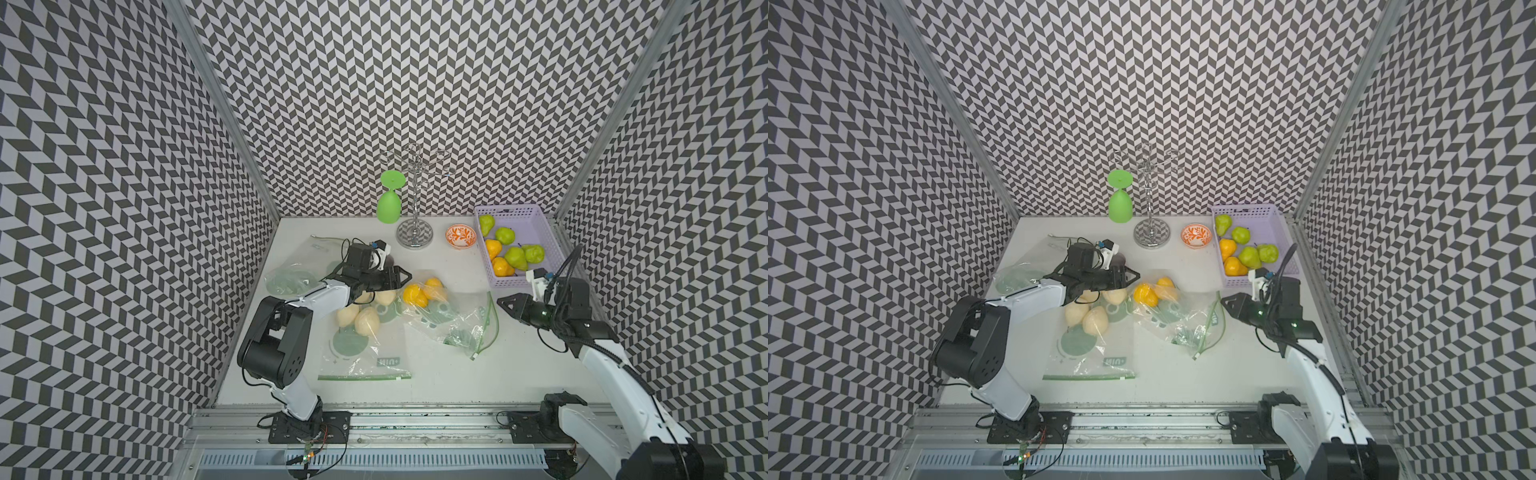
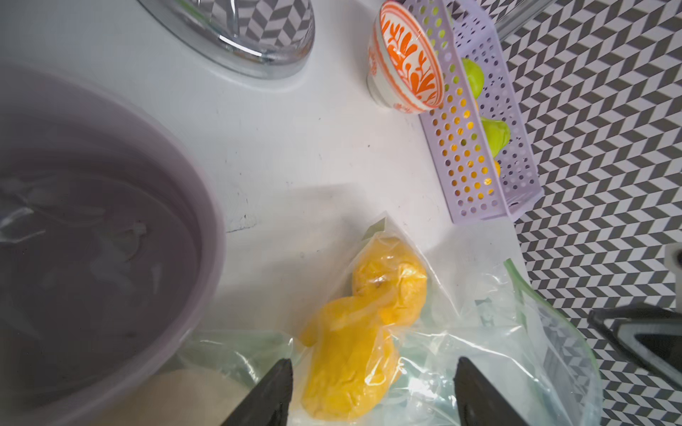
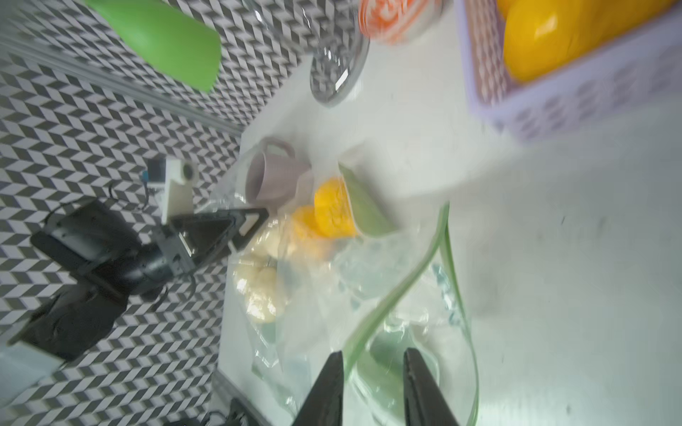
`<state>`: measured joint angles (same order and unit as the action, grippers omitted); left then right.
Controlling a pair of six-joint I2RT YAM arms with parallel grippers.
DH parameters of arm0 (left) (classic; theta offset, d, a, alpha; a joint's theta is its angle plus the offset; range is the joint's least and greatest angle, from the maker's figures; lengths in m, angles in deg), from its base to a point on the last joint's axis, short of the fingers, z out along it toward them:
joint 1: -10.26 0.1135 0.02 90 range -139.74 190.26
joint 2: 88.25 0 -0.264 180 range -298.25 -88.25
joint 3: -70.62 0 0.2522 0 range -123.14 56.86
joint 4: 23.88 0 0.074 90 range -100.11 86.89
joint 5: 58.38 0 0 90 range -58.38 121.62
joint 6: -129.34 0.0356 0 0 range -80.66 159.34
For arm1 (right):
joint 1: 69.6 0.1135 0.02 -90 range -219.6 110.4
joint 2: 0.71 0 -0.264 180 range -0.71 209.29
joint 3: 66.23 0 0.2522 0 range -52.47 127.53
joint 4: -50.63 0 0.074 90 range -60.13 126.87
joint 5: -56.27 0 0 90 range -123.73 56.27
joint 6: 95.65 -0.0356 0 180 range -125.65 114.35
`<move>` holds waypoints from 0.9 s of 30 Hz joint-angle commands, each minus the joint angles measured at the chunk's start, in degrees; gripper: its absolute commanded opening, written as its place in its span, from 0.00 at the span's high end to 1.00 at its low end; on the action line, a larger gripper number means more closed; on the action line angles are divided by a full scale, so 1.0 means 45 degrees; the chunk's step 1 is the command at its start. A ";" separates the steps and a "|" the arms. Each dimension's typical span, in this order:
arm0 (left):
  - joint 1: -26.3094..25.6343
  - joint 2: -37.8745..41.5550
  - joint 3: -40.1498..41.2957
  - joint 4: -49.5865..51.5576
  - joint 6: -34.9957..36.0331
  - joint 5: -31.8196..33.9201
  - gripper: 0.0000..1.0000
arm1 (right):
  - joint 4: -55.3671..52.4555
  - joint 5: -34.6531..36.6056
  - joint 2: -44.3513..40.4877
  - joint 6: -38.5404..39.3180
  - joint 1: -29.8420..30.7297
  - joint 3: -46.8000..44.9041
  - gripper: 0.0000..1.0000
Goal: Open the zip-top bag and take out the pear
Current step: Adjust the zipper food storage bag at the center of the board.
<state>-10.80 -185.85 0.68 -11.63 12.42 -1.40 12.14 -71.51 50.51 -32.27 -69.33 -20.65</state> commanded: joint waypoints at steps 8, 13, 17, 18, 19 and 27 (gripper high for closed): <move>-0.0611 -0.1392 -0.1313 0.0527 0.0851 0.0313 0.30 | 0.2097 -0.0247 -0.0194 -0.1680 0.2063 -0.1813 0.79; -0.0646 -0.1986 -0.1625 0.0916 0.1263 0.0754 0.30 | 0.2664 -0.0254 0.0100 -0.1657 0.2076 -0.2064 0.79; -0.0968 -0.2674 -0.2402 0.1342 0.1661 0.0917 0.36 | 0.3035 -0.0473 0.0553 -0.1474 0.2088 -0.2219 0.81; -0.1109 -0.2878 -0.2637 0.1539 0.1802 0.0901 0.43 | 0.3131 -0.0520 0.0627 -0.1488 0.2088 -0.2280 0.81; -0.1203 -0.3097 -0.2893 0.1783 0.1978 0.0873 0.56 | 0.3250 -0.0520 0.0651 -0.1507 0.2110 -0.2365 0.81; -0.1595 -0.2888 -0.3074 0.2757 0.2479 0.0596 0.94 | 0.4279 -0.0588 0.1323 -0.1665 0.2136 -0.2888 0.81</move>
<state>-17.09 -200.34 -12.68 -3.94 21.73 1.36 26.39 -73.67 55.67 -39.39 -60.02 -33.07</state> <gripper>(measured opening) 0.066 0.192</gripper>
